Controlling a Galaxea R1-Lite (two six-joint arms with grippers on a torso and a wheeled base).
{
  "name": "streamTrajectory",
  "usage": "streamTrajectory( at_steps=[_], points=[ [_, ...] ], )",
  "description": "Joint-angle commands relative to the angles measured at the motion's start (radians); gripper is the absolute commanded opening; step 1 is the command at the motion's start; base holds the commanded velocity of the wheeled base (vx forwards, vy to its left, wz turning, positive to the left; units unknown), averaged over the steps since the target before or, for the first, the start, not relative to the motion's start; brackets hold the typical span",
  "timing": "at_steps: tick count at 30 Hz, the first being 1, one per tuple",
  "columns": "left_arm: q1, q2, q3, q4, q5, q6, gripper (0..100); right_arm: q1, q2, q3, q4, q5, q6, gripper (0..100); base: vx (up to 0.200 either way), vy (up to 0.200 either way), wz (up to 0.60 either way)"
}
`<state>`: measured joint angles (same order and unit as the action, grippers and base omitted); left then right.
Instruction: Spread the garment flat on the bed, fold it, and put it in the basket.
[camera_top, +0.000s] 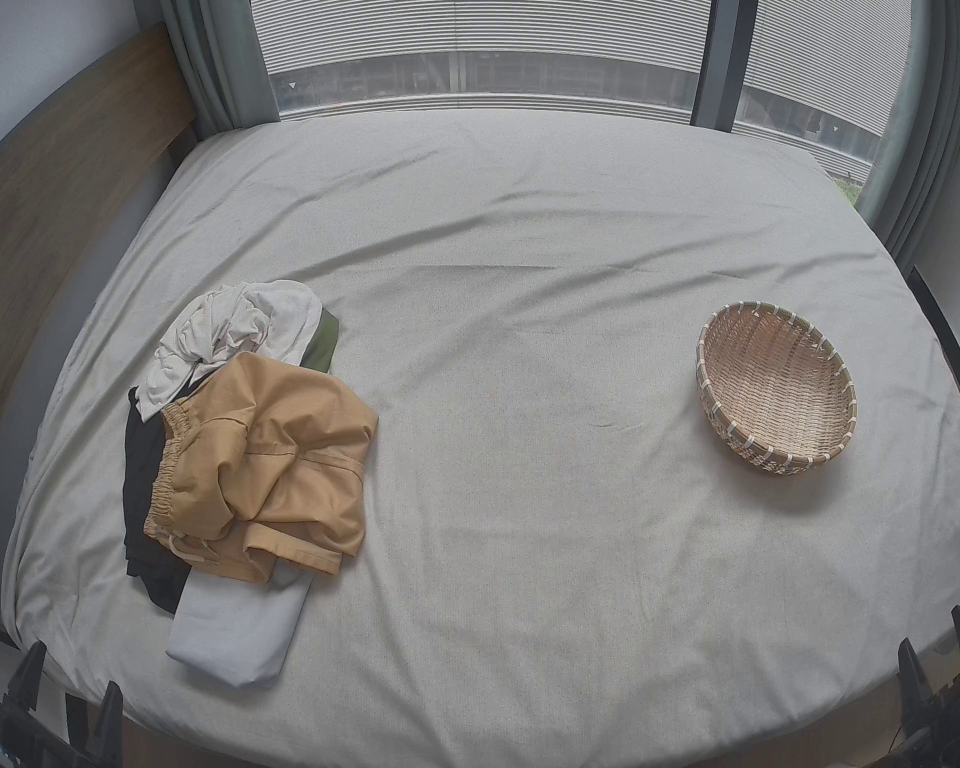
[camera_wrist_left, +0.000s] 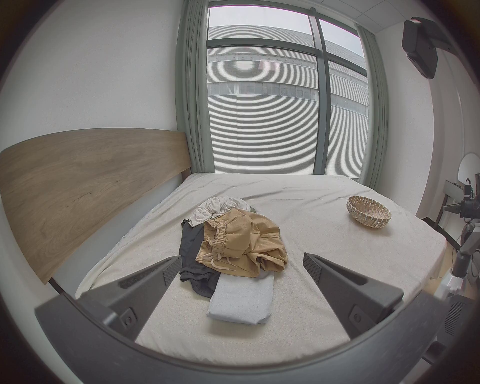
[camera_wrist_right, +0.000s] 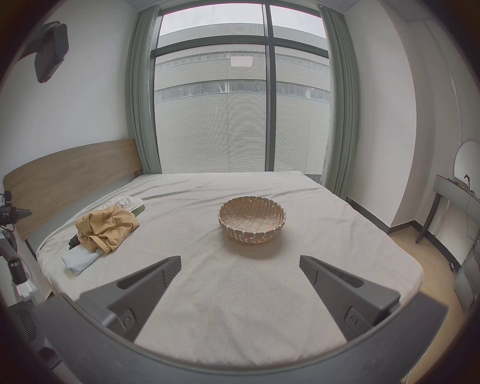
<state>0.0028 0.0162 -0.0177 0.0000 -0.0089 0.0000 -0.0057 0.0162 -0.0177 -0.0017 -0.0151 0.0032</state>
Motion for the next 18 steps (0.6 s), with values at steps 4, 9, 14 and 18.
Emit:
streamTrajectory(
  at_steps=[4, 9, 14, 18],
  points=[
    [0.000, -0.016, 0.018, -0.002, 0.000, -0.005, 100, 0.000, -0.016, 0.018, 0.000, 0.000, -0.005, 100, 0.000, 0.000, 0.00],
    [0.000, -0.016, 0.018, -0.003, -0.002, -0.021, 100, 0.000, -0.016, 0.018, 0.000, 0.000, 0.000, 100, 0.000, 0.000, 0.00],
    [-0.001, -0.015, 0.018, -0.003, 0.000, -0.026, 100, -0.002, -0.016, 0.018, 0.000, 0.000, 0.004, 100, 0.000, 0.000, 0.00],
    [-0.001, -0.015, 0.018, -0.003, 0.000, -0.025, 100, 0.000, -0.016, 0.018, 0.000, 0.000, 0.006, 100, 0.000, 0.000, 0.00]
  ],
)
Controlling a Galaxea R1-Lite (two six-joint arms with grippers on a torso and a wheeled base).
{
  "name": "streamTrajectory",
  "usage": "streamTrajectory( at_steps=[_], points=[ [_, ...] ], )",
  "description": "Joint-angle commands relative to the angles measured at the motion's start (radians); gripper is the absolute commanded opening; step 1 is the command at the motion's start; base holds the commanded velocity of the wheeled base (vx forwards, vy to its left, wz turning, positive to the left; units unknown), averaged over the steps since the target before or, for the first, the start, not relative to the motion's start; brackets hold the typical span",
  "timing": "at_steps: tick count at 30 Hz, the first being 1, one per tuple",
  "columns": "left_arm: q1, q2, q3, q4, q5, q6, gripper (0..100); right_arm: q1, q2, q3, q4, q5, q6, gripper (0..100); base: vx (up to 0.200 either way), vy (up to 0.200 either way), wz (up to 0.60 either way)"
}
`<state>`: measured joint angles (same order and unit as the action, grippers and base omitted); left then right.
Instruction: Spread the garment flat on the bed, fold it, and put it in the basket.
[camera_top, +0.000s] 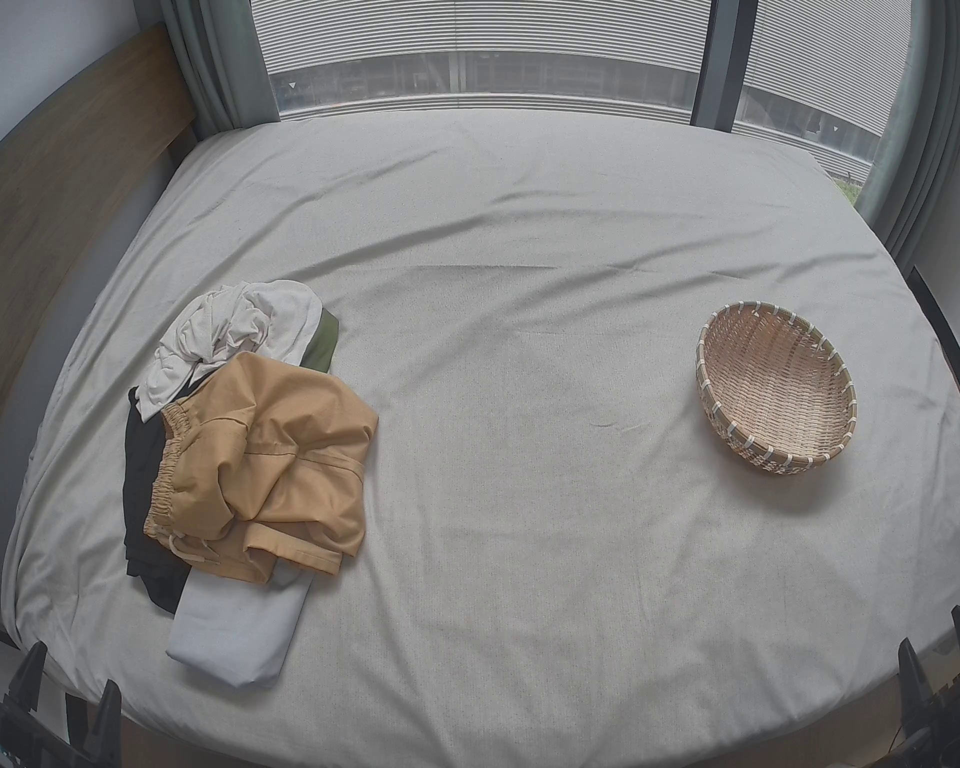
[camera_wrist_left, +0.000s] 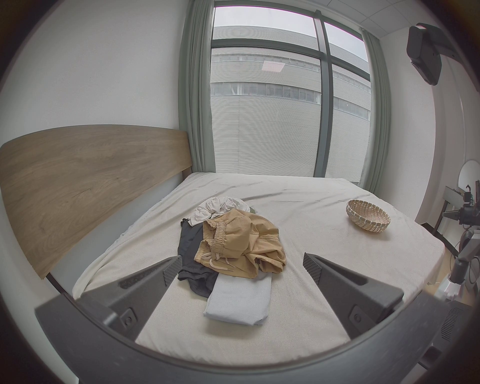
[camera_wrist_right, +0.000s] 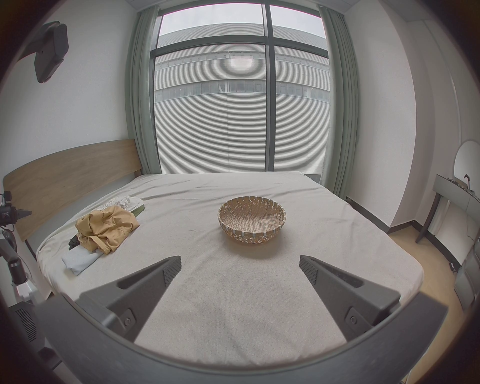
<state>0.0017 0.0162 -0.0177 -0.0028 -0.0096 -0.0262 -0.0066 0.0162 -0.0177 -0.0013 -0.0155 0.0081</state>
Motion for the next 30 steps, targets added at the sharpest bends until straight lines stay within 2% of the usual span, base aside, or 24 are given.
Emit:
streamTrajectory(
  at_steps=[1, 30],
  points=[
    [0.000, -0.015, 0.018, 0.000, 0.000, 0.003, 100, 0.000, -0.016, 0.018, 0.000, 0.000, 0.001, 100, 0.000, 0.000, 0.00],
    [0.003, -0.015, 0.018, 0.001, 0.022, -0.001, 100, -0.001, -0.016, 0.018, 0.000, 0.000, 0.000, 100, 0.000, 0.000, 0.00]
  ],
)
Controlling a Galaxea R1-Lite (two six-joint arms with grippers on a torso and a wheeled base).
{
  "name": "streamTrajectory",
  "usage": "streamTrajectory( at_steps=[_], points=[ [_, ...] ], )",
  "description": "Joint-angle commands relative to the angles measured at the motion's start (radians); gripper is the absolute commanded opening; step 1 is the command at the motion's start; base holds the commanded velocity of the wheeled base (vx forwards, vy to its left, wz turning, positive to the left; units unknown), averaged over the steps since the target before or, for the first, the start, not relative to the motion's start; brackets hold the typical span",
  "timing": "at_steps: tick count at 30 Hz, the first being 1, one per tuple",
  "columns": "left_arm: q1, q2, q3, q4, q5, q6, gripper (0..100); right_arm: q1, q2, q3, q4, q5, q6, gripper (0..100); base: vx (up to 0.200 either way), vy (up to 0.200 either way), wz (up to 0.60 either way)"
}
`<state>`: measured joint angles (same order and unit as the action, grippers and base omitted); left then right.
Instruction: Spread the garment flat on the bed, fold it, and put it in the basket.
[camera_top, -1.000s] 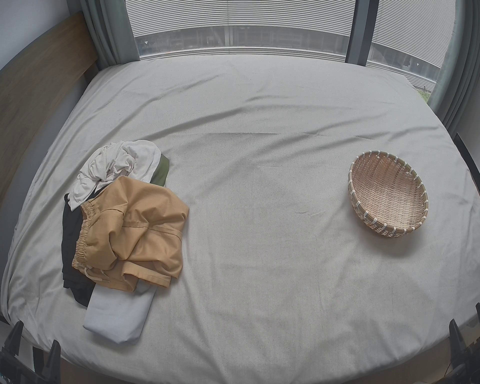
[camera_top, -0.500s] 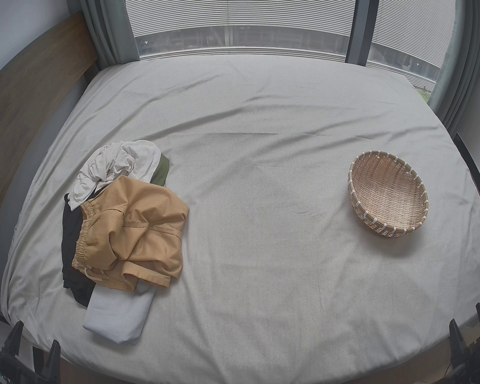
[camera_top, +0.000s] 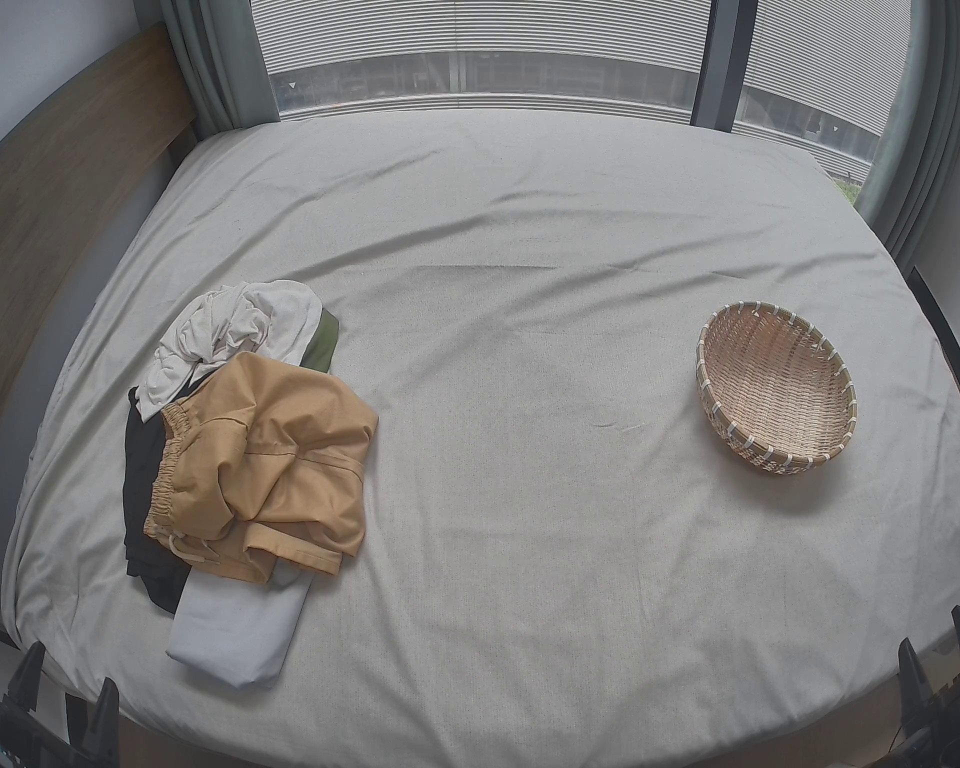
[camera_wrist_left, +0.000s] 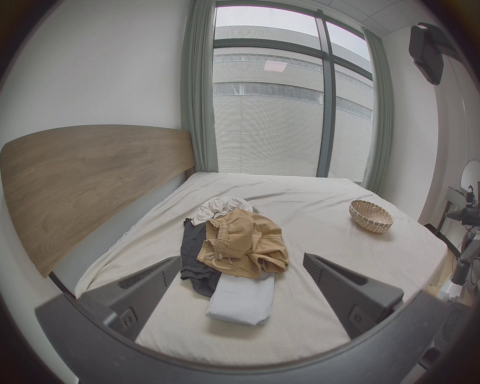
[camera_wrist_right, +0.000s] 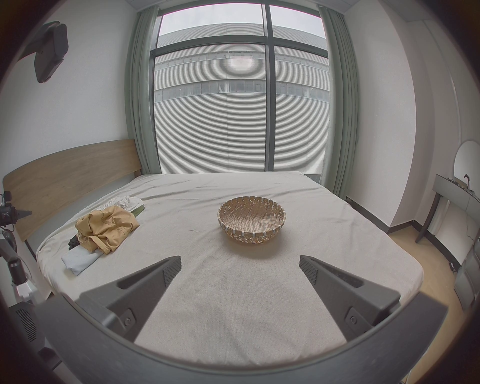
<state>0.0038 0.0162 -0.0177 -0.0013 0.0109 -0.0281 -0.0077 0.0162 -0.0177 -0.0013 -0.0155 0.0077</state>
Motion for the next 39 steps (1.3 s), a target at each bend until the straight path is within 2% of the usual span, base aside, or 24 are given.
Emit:
streamTrajectory(
  at_steps=[1, 9, 11, 14, 19, 20, 23, 27, 31, 34, 37, 39],
  points=[
    [0.001, -0.015, 0.018, 0.000, 0.003, 0.000, 100, 0.000, -0.016, 0.018, 0.000, 0.000, 0.000, 100, 0.000, 0.000, 0.00],
    [0.001, -0.015, 0.018, -0.013, 0.004, 0.011, 100, 0.002, -0.016, 0.018, 0.000, 0.000, 0.000, 100, 0.000, 0.000, 0.00],
    [0.001, -0.013, -0.036, -0.037, 0.009, 0.002, 100, 0.002, -0.016, 0.018, 0.000, 0.000, 0.002, 100, 0.000, 0.000, 0.00],
    [0.010, 0.061, -0.196, -0.026, 0.011, -0.016, 100, 0.000, -0.016, 0.018, 0.000, 0.000, 0.000, 100, 0.000, 0.000, 0.00],
    [-0.013, 0.134, -0.166, -0.016, -0.045, -0.056, 100, 0.002, -0.016, 0.018, 0.000, 0.000, 0.002, 100, 0.000, 0.000, 0.00],
    [-0.044, 0.211, -0.168, -0.019, -0.078, -0.112, 100, 0.002, -0.016, 0.018, 0.000, 0.000, 0.002, 100, 0.000, 0.000, 0.00],
    [-0.085, 0.334, -0.202, -0.034, -0.091, -0.211, 100, 0.000, -0.016, 0.018, 0.000, 0.000, 0.002, 100, 0.000, 0.000, 0.00],
    [-0.113, 0.527, -0.340, -0.075, -0.097, -0.348, 100, 0.002, -0.016, 0.018, 0.000, 0.000, 0.002, 100, 0.000, 0.000, 0.00],
    [-0.104, 0.657, -0.441, -0.088, -0.098, -0.375, 100, 0.000, -0.016, 0.018, 0.000, 0.000, 0.002, 100, 0.000, 0.000, 0.00],
    [-0.073, 0.740, -0.493, -0.089, -0.109, -0.409, 100, 0.000, -0.016, 0.018, 0.000, -0.003, 0.005, 100, 0.000, 0.000, 0.00],
    [0.019, 0.831, -0.505, -0.137, -0.195, -0.432, 100, 0.002, -0.016, 0.018, 0.000, -0.003, 0.003, 100, 0.000, 0.000, 0.00],
    [0.116, 0.878, -0.502, -0.201, -0.275, -0.434, 100, 0.000, -0.016, 0.018, 0.000, -0.003, 0.003, 100, 0.000, 0.000, 0.00]
  ],
)
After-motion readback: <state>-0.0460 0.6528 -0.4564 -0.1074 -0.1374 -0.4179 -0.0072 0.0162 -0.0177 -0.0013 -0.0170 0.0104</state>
